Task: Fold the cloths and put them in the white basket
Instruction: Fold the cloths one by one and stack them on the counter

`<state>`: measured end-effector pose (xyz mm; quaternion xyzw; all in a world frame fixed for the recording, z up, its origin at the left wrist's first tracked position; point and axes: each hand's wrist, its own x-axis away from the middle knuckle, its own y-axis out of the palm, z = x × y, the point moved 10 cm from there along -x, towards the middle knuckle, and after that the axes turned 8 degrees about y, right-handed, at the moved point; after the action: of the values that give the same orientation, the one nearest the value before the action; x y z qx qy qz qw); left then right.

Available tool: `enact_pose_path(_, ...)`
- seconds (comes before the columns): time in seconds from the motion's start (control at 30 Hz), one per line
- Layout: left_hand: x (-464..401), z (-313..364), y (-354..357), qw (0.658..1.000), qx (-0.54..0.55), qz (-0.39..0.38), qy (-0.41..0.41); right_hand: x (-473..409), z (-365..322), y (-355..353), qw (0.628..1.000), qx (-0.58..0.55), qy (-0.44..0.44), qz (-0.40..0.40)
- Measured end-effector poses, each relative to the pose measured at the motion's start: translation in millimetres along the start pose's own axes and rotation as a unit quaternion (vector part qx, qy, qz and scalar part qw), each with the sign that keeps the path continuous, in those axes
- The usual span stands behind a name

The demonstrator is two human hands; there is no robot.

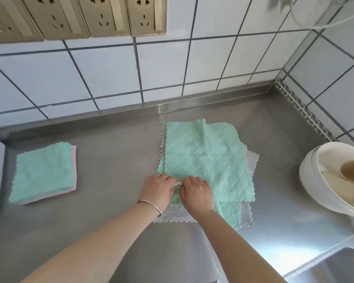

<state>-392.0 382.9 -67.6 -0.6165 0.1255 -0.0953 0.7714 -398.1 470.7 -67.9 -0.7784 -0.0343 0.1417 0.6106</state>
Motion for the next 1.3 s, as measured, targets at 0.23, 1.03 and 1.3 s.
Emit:
enact_pose_path(0.23, -9, -12, 11, 0.975, 0.174, -0.095, -0.097, -6, 28, 4, 0.994, -0.062, -0.018, -0.083)
enact_pose_path(1.03, 15, -52, -119, 0.917, 0.303, 0.165, -0.201, -35, 97, -123, 0.972, 0.013, 0.233, -0.015)
enact_pose_path(1.3, 104, -131, -240, 0.889, 0.264, 0.301, -0.222, -63, 8, -210, 0.971, -0.199, 0.131, 0.014)
